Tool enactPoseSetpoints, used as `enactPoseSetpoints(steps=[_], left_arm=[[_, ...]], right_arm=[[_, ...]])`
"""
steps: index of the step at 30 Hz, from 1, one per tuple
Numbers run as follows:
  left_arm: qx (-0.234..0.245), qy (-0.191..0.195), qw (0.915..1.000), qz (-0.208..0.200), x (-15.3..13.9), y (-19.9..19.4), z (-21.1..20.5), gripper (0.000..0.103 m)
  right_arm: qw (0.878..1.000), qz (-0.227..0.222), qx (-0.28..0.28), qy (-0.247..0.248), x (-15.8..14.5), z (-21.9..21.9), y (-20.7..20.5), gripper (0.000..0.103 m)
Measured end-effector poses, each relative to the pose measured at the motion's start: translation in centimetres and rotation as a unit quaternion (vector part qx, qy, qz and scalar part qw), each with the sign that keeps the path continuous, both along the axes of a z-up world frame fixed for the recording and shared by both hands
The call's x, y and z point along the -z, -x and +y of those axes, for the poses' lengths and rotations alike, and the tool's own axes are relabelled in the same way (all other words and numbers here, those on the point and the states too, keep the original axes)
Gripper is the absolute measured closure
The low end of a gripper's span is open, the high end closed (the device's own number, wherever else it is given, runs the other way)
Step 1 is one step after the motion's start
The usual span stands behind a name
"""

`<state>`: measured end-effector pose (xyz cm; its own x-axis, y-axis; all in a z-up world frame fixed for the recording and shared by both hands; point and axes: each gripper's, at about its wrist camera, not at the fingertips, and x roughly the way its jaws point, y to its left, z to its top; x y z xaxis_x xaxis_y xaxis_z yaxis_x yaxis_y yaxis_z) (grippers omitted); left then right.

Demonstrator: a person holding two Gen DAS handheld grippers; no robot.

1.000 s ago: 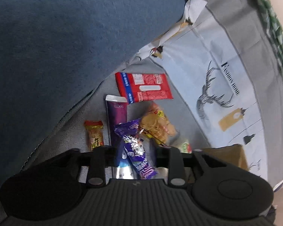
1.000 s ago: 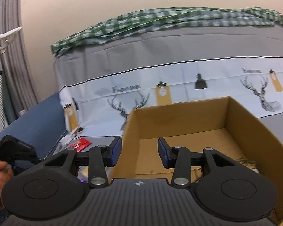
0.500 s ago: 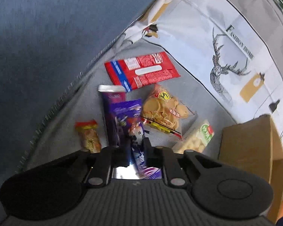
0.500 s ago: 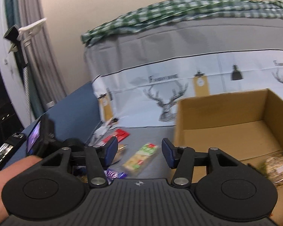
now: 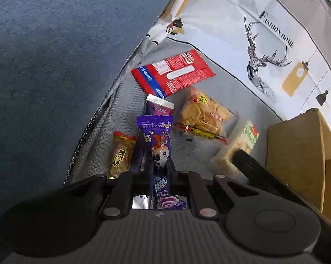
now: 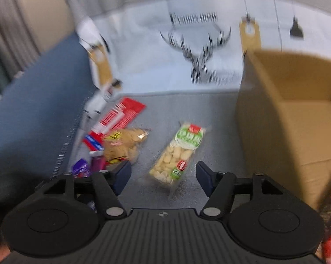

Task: Organize snacks
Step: 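Grasp the clear peanut-candy bag with the right tool while the left tool grasps the purple candy bar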

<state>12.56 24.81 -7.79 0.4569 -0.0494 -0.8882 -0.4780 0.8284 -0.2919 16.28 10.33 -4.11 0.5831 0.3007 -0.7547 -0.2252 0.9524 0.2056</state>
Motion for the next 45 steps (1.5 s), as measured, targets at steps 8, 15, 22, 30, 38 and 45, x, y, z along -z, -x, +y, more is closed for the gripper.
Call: enactPoseSetpoints(steps=[8, 15, 22, 30, 38, 45], left_arm=[[0.013, 0.009, 0.9999, 0.006, 0.6, -0.5, -0.3, 0.09], [0.028, 0.008, 0.9996, -0.003, 0.3, 0.1, -0.3, 0.094], [0.098, 0.0, 0.9949, -0.022, -1.1, 2.8, -1.6, 0.094], [0.17, 0.0, 0.9853, 0.017, -0.3, 6.6, -4.5, 0.096], [0.126, -0.016, 0.9919, 0.003, -0.1, 6.0, -4.6, 0.057], [0.075, 0.001, 0.9971, -0.016, -0.1, 5.1, -4.0, 0.053]], right_arm=[[0.996, 0.043, 0.027, 0.066, 5.1, 2.1, -4.0, 0.064], [0.995, 0.02, -0.048, 0.087, 1.5, 0.3, 1.1, 0.066], [0.993, 0.035, -0.105, 0.041, -1.9, -5.6, 10.3, 0.065], [0.991, 0.046, -0.122, 0.043, 1.6, -6.2, 15.1, 0.066], [0.99, 0.07, -0.113, 0.035, 3.6, -6.0, 13.7, 0.06], [0.988, 0.065, -0.135, 0.031, 3.6, -6.3, 14.1, 0.059]])
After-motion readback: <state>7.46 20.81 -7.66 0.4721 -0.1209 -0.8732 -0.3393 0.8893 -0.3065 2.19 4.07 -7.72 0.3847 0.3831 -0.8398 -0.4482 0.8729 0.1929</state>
